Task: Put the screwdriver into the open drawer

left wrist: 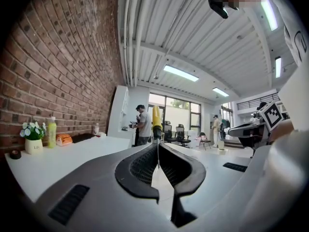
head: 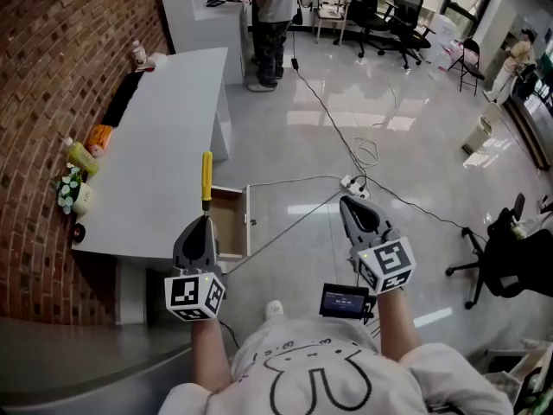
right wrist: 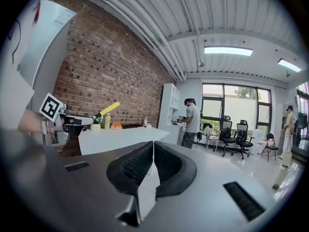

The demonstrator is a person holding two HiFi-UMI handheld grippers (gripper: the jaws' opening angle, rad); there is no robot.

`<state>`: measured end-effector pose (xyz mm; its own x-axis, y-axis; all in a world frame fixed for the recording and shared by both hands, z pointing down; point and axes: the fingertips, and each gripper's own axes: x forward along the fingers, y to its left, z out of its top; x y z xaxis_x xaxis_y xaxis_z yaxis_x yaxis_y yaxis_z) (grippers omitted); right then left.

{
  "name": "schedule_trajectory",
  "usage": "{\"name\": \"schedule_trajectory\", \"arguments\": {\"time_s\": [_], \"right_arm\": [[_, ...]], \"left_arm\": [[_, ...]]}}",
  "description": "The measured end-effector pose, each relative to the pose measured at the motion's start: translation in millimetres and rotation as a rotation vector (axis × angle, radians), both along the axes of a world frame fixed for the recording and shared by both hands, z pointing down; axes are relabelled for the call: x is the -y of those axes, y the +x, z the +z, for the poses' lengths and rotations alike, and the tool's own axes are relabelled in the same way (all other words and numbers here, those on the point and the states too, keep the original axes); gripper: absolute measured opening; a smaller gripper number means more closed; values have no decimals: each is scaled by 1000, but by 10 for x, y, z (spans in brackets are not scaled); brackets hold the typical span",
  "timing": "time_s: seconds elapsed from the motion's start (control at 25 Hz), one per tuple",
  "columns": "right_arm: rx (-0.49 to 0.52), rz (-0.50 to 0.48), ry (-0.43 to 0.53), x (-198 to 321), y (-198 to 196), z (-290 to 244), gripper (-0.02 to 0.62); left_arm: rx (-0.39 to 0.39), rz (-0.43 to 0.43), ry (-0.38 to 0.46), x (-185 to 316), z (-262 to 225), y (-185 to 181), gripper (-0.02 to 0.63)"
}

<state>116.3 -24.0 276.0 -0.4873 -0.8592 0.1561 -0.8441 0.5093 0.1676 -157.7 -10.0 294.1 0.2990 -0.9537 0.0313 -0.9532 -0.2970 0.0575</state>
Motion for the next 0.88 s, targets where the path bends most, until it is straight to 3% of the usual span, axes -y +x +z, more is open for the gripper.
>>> {"name": "schedule_trajectory", "arguments": {"time_s": [0.48, 0.88], "right_arm": [[-24, 3, -57, 565, -188, 176, 21], [23, -45, -63, 1453, -89, 188, 21]], "left_arm": [[-51, 1, -66, 620, 282, -188, 20], [-36, -63, -63, 1260, 233, -99, 20]]}}
